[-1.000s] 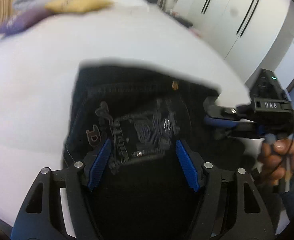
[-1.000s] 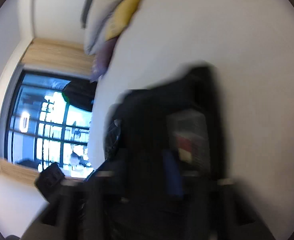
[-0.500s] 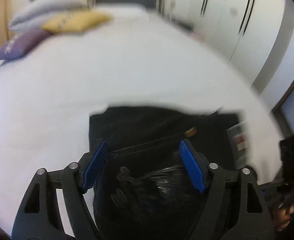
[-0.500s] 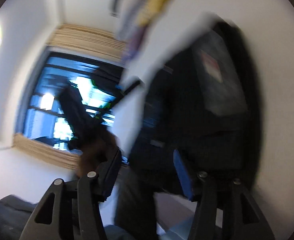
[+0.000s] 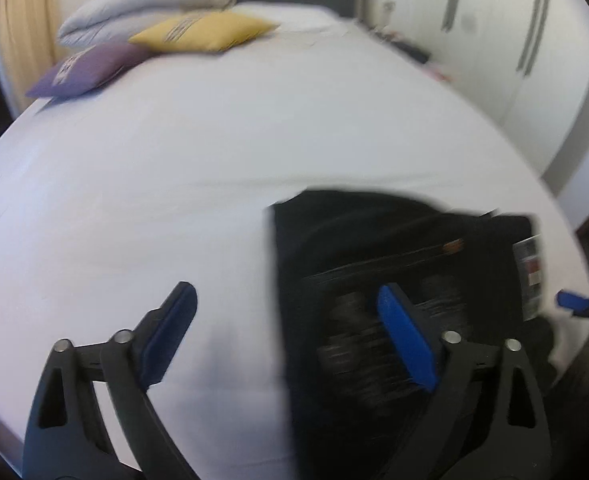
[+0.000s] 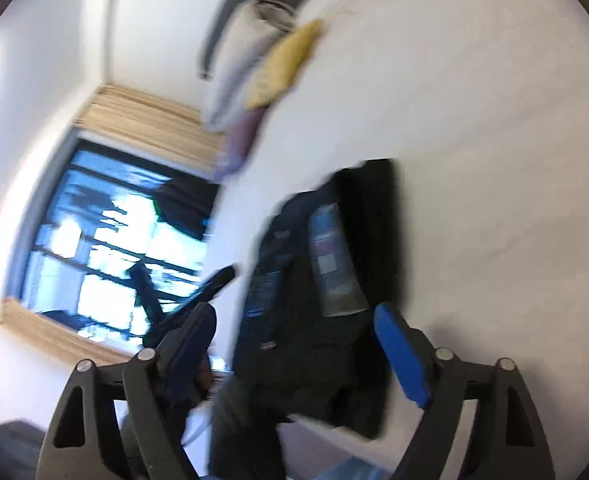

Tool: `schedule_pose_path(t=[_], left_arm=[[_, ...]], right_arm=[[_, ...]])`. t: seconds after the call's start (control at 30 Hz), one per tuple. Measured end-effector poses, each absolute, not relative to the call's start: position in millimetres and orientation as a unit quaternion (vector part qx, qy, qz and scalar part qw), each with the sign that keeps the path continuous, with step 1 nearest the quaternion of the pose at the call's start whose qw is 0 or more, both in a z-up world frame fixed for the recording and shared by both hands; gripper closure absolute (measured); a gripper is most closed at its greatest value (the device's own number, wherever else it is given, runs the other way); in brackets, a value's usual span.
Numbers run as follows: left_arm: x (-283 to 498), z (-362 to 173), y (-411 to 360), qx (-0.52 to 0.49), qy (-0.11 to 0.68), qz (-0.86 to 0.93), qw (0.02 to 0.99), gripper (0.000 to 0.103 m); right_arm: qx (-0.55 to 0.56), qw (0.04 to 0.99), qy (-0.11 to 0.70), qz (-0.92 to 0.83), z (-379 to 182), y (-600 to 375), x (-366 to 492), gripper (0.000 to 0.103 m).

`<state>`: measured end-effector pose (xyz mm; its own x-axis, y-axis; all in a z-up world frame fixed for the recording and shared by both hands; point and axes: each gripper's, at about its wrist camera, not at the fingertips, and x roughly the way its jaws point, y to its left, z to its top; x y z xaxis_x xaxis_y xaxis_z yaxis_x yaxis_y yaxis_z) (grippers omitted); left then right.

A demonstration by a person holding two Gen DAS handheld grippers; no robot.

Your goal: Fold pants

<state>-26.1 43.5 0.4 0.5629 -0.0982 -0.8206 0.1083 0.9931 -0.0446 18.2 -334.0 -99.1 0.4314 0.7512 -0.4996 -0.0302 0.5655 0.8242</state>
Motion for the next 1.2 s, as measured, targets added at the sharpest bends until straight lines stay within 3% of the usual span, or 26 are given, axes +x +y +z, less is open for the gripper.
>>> schedule_pose_path(t=[0.37,0.5,0.57,0.7,1.1,1.2], left_arm=[[-24,-21,46,-0.022,0.524,-0.1,0.846,0.01],[-22,-27,43,-0.037,0.533,-0.101,0.839,0.01],[-23,-27,40,-0.036,0.535,-0.103,0.838,0.011],[-27,-29,29,-0.043,0.541,-0.133,0.829,0.053],[-37,-12,17,-0.026,0.525,-0.133,0.84,0.086],[-40,6,13,-0.029,0.512,-0.138,0.847,0.087]], right_arm=[[0.37,0.732,0.509,0.261,-124,-312,55,0.021],[0.33,0.737,0.536,0.246,-122,-304,57,0.04],[0.325,0.737,0.543,0.238,-126,-303,59,0.058],[0.305,0.749,0.543,0.226,-125,-300,56,0.069],[0.201,0.814,0.504,0.206,-82,-273,45,0.084],[0.179,0.831,0.481,0.213,-61,-267,43,0.085]])
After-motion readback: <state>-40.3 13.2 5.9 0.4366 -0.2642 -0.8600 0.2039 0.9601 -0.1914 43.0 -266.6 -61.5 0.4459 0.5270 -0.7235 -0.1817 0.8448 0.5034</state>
